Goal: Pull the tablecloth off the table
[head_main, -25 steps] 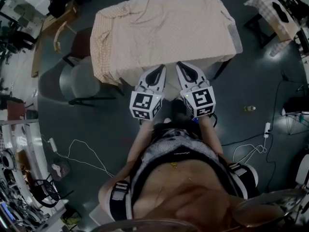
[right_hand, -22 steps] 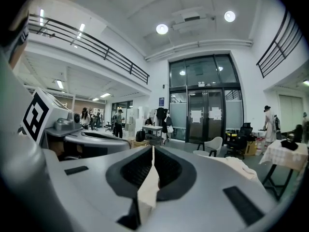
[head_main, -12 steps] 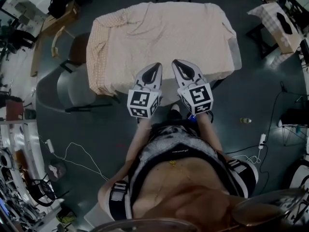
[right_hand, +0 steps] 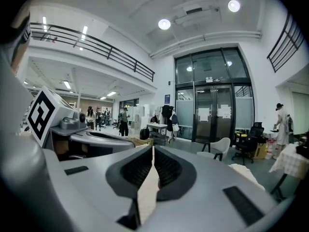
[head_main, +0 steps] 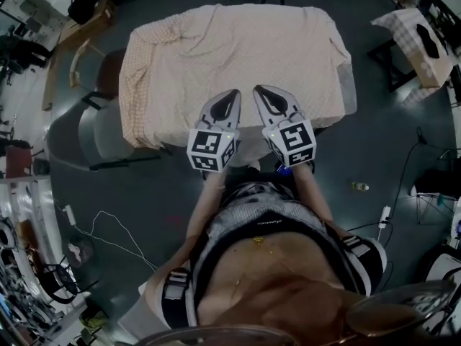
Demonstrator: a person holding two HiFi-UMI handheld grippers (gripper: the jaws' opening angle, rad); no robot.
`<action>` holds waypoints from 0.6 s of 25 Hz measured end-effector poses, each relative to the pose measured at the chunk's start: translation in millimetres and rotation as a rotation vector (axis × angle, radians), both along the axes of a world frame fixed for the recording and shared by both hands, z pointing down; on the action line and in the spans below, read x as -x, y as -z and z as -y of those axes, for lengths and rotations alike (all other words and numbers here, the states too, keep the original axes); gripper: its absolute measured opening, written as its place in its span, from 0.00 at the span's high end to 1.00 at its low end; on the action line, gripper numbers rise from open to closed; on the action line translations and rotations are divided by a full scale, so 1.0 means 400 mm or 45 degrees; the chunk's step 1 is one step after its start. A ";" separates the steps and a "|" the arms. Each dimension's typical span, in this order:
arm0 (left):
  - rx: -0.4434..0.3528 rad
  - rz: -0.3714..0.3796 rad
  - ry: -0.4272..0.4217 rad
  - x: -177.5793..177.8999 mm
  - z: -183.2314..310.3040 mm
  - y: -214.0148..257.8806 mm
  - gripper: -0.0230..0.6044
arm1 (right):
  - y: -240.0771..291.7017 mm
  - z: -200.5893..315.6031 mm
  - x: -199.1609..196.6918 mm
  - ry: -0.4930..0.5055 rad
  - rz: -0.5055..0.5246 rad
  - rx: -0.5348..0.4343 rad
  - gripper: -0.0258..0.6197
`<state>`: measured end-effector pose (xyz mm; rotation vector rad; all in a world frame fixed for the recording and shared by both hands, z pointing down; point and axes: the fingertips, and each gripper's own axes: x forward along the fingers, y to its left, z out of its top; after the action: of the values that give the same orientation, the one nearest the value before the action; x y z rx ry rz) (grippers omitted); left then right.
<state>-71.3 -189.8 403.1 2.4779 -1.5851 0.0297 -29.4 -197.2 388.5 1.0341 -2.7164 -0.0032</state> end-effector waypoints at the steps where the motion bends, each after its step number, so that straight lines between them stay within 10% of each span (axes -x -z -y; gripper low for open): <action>1: 0.004 -0.004 0.008 -0.001 0.008 -0.003 0.95 | -0.003 0.010 -0.002 -0.001 -0.001 0.004 0.86; 15: 0.065 -0.035 -0.001 0.063 0.138 -0.056 0.95 | -0.059 0.138 0.047 -0.068 -0.023 0.074 0.86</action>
<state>-96.3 -245.2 425.5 2.4298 -1.5534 0.0354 -48.3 -252.4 412.3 1.0839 -2.6554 0.0742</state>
